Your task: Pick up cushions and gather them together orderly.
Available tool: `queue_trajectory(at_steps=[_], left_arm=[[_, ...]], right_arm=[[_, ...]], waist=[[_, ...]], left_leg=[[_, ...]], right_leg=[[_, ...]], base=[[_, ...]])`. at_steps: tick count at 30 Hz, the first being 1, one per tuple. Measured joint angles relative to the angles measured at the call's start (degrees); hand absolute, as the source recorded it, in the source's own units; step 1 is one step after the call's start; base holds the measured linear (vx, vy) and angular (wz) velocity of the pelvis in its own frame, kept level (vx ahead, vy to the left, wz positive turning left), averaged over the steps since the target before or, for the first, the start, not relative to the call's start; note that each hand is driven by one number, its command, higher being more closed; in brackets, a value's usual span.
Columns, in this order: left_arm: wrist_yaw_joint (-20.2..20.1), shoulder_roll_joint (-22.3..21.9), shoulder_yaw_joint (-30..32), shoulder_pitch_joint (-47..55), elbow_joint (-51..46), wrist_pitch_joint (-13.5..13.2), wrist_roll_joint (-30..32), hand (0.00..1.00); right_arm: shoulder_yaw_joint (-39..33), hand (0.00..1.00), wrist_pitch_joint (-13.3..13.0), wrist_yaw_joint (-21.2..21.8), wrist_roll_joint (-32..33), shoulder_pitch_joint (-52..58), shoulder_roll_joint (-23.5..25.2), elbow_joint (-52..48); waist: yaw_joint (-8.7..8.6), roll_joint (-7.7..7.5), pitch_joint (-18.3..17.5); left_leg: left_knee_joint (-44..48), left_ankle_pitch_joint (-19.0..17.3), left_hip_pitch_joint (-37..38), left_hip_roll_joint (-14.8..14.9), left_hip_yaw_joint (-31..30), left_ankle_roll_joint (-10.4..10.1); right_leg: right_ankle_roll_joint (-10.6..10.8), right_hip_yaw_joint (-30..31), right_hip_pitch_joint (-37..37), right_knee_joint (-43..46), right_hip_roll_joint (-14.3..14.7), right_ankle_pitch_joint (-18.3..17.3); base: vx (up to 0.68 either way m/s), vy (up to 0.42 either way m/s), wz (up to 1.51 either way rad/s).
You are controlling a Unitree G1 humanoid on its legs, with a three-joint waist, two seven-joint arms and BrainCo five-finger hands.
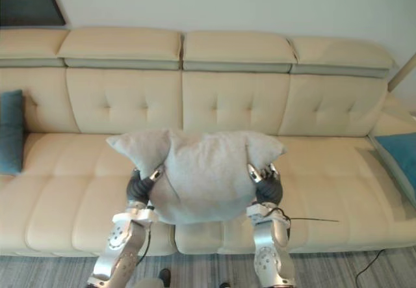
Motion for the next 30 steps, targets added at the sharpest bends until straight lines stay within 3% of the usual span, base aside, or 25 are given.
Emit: queue_trajectory(at_steps=[4,7,12,15,17,24,30], left_arm=[[1.15,-0.02,1.48,-2.01,-0.41,-0.26,0.02,1.0],[3.86,0.13,3.91,-9.19,0.13,-1.17,0.02,1.0],[9.57,4.88,7.32,-30.23,5.73,-5.68,-0.02,1.0],[11.9,7.79,7.73,-43.24,11.11,-6.83,-0.04,1.0],[12.13,9.92,7.81,-48.99,14.43,-6.9,-0.2,1.0],[12.83,13.16,9.01,-67.31,25.57,-6.86,-1.81,1.0],[11.54,13.41,10.14,-77.47,34.89,-6.94,-5.31,1.0]], right_arm=[[0.35,1.0,-0.85,-0.28,-2.29,-5.89,-0.01,0.47],[1.8,1.0,-3.82,-2.15,-2.85,-16.64,0.02,5.49],[1.57,1.0,-6.53,-7.43,-7.07,-37.32,-0.82,10.9],[-1.38,1.0,-6.41,-10.71,-9.77,-48.19,-2.95,13.09],[-3.07,1.0,-6.12,-12.46,-11.38,-53.1,-3.22,14.8],[-5.06,1.0,-6.3,-18.23,-14.08,-67.6,-6.81,21.03],[-5.04,1.0,-6.04,-21.17,-17.15,-77.55,-10.23,27.11]], waist=[[0.29,-0.2,-0.06],[1.09,-0.35,0.82],[2.3,0.26,8.79],[4.16,0.63,12.56],[4.32,0.91,14.6],[3.79,2.8,18.6],[1.83,3.26,21.11]], left_leg=[[-1.69,1.41,-0.1,-0.05,-0.94,-0.04],[-1.23,2.37,-2.83,0.63,-1.39,-0.44],[2.45,3.61,-10.58,1.96,-3.04,-1.18],[2.76,5.42,-15.84,2.56,-2.97,-1.9],[4.03,5.8,-17.69,2.55,-2.68,-1.64],[7.36,6.44,-25.62,2.33,-2.35,-1.95],[7.73,7.55,-32.34,2.28,-2.45,-2.25]], right_leg=[[-0.11,-1.22,-0.28,-0.14,0.03,0.28],[-0.68,-1.45,-2.51,0.26,0.8,1.31],[-1.35,-2.59,-9.59,4.15,1.98,2.33],[-1.76,-2.6,-17.3,9.76,1.31,1.6],[-1.84,-2.53,-20.04,12.56,0.84,0.8],[-1.78,-1.24,-29.82,18.47,0.13,0.21],[-1.95,-1.23,-37.55,20.91,-0.15,0.25]], base=[[-0.02,-0.008,0.13],[-0.09,-0.015,0.05],[-0.2,-0.019,0.09],[-0.17,-0.021,-0.02],[-0.12,-0.008,-0.04],[-0.08,0.0,-0.11],[-0.03,-0.005,0.0]])
